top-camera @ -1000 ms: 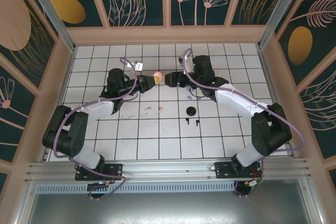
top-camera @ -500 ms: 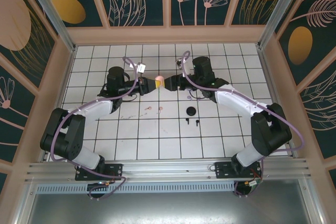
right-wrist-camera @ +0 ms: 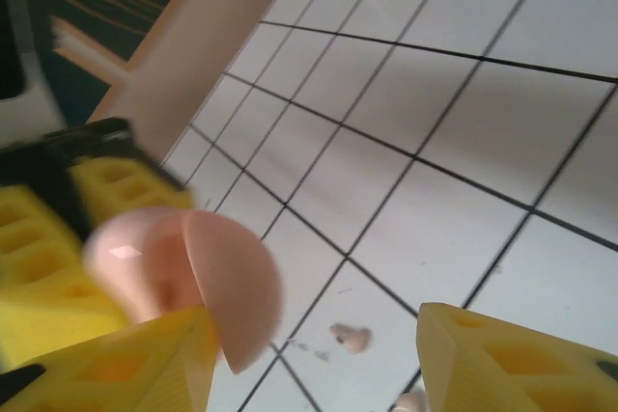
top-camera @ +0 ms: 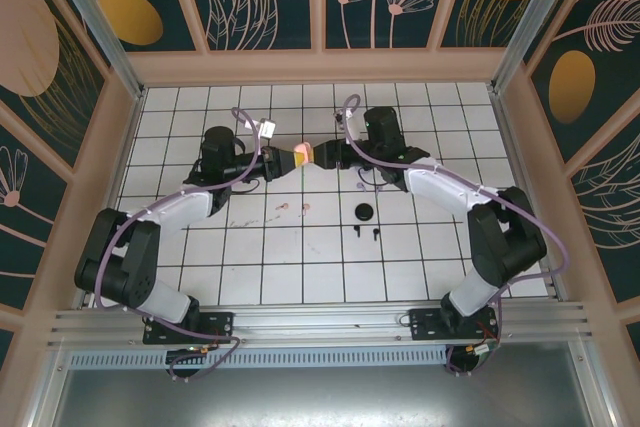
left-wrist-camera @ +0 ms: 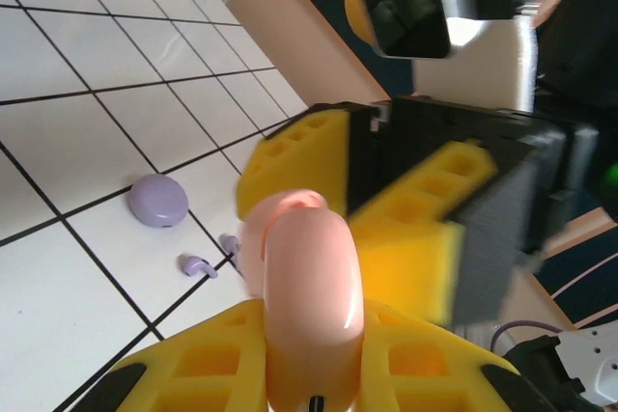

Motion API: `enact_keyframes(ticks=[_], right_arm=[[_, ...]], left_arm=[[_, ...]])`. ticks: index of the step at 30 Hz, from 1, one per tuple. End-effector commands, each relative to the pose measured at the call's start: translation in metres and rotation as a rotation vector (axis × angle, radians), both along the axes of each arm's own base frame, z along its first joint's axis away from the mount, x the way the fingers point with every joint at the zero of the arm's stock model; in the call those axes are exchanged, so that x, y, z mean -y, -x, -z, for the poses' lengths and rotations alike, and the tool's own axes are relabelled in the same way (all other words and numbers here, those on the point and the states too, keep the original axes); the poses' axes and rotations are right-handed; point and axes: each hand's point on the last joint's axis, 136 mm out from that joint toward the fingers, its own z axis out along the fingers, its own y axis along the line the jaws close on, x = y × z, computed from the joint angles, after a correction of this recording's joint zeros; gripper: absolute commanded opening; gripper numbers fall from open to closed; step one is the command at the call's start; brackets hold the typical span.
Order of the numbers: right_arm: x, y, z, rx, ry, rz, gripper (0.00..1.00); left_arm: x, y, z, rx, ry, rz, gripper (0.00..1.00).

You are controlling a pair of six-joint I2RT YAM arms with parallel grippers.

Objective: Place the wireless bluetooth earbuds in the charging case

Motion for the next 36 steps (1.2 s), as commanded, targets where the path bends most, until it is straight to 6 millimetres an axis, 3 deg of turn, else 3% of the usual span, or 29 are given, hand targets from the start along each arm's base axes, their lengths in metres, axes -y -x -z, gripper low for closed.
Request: enact_keyframes(ticks=[1, 7, 14, 26, 36], right_arm=[[0.017, -0.016, 0.026, -0.062, 0.019, 0.084, 0.56], [0.021, 0.003, 0.003, -0.031, -0.02, 0.052, 0.56], [0.015, 0.045, -0.04, 0.032, -0.147, -0.12, 0.56], [0.002, 0.041, -0.075, 0.09, -0.183, -0.142, 0.54], [-0.009, 0.033, -0.067, 0.073, -0.163, -0.133, 0.48]], left_arm=[[0.003, 0.012, -0.04, 0.114, 0.057, 0.051, 0.0], [0.002, 0.014, -0.04, 0.117, 0.055, 0.045, 0.0], [0.005, 0.02, -0.042, 0.106, 0.091, 0.087, 0.0], [0.007, 0.024, -0.045, 0.091, 0.123, 0.124, 0.0], [0.007, 0.023, -0.048, 0.098, 0.125, 0.116, 0.0]])
